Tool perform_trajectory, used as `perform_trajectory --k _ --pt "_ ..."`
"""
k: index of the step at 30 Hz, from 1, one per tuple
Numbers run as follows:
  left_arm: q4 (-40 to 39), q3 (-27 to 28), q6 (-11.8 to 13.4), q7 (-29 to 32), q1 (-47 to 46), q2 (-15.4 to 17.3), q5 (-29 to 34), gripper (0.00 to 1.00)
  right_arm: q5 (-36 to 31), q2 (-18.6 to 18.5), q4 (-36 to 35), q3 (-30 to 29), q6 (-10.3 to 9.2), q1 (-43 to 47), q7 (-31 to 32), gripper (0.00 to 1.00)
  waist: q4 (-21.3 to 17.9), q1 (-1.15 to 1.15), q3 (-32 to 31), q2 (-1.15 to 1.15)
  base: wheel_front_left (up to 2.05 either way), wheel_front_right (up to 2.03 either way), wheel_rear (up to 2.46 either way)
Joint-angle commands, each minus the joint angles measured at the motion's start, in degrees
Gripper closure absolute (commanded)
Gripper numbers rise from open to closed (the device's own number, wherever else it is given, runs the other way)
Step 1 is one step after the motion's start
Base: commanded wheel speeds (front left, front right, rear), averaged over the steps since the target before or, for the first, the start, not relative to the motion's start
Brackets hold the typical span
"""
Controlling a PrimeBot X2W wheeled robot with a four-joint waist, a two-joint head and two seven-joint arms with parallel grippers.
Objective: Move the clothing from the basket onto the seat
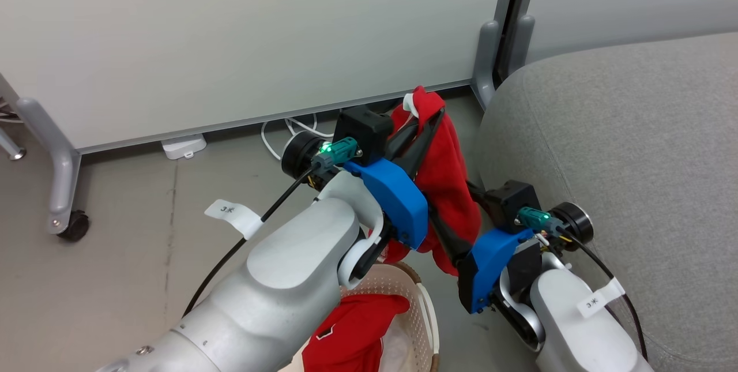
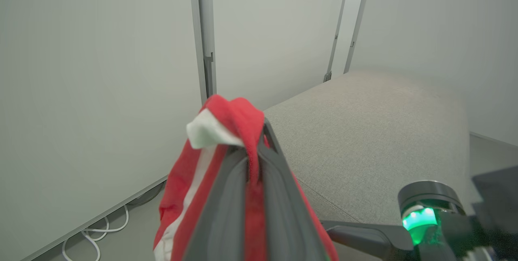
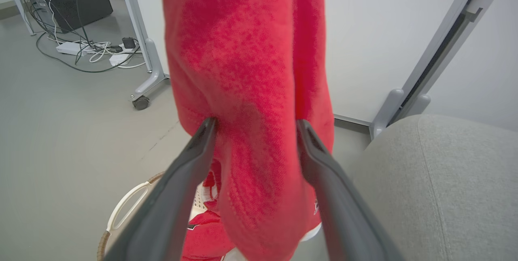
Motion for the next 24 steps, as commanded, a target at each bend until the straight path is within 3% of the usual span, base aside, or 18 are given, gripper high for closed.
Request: perform_trajectory --k 1,2,3,17,23,24 --pt "-0.1 -0.2 0.1 -0.3 -1.2 0.1 -0.5 1.0 0.5 -0.2 0.6 0.4 0.03 -1.4 -0.2 0.2 0.1 0.0 -0.1 0.0 0.0 0.0 0.0" --pt "-0.2 -0.5 0.2 -0.4 -1.3 0.1 -0.7 1.0 0.9 -0.2 1.1 0.7 0.03 -1.9 -0.6 0.51 0.2 0.0 -0.1 0.0 0.0 0.0 0.0" --pt "-0.1 -0.8 0.2 -0.4 -1.4 0.1 -0.9 1.0 1.0 -0.2 1.6 1.2 0.03 -2.4 -0.9 1.0 0.3 0.0 -0.1 0.0 0.0 0.0 0.0" --pt "1.5 -3.3 0.9 -1.0 -1.7 0.1 -3.7 1.0 3.9 -0.2 7.3 4.1 0.03 -3.7 -3.0 1.0 0.4 0.0 -1.0 0.0 0.0 0.0 0.0" --pt "1.9 -4.2 1.2 -1.0 -1.8 0.1 -4.7 0.72 4.0 -0.2 8.1 4.2 0.03 -3.9 -3.3 1.0 0.1 0.0 -1.3 0.0 0.0 0.0 0.0" --pt "2.0 -4.3 1.2 -1.0 -1.8 0.1 -4.9 0.63 4.0 -0.2 8.2 4.3 0.03 -3.9 -3.3 1.0 0.0 0.0 -1.3 0.0 0.0 0.0 0.0"
